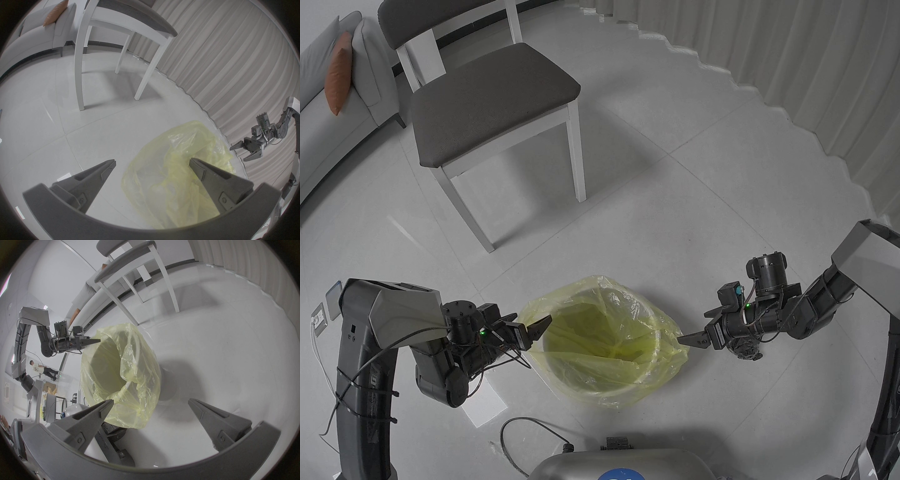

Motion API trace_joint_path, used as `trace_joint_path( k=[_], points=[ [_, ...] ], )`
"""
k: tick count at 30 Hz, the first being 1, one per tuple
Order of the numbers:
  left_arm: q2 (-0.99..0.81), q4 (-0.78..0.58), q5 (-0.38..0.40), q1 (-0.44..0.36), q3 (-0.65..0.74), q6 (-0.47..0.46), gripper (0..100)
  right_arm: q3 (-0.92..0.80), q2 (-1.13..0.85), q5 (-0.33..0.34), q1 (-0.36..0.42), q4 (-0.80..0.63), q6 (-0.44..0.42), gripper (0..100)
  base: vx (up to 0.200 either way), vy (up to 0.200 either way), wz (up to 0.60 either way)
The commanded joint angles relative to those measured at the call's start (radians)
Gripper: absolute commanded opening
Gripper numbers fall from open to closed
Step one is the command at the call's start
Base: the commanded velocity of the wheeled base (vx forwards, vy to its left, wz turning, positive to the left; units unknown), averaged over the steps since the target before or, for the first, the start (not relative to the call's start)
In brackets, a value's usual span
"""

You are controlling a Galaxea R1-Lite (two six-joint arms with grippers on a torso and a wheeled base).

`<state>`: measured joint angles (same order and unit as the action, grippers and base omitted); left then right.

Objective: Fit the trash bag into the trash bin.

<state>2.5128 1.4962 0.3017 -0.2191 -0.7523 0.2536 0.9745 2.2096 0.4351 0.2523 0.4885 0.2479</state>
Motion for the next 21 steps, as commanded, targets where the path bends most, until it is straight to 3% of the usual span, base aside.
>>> trace_joint_path(
  k=[1,12,21],
  points=[
    [0.029,0.004,-0.001,0.007,-0.015,0.003,100,-0.019,-0.027,0.001,0.004,0.004,0.005,100,0.000,0.000,0.00],
    [-0.029,0.072,0.022,0.066,0.099,0.006,100,-0.011,-0.024,0.001,0.002,0.008,0.007,100,0.000,0.000,0.00],
    [0.046,0.065,0.025,0.073,-0.009,0.004,100,-0.017,-0.025,0.001,0.002,0.008,0.013,100,0.000,0.000,0.00]
  ],
)
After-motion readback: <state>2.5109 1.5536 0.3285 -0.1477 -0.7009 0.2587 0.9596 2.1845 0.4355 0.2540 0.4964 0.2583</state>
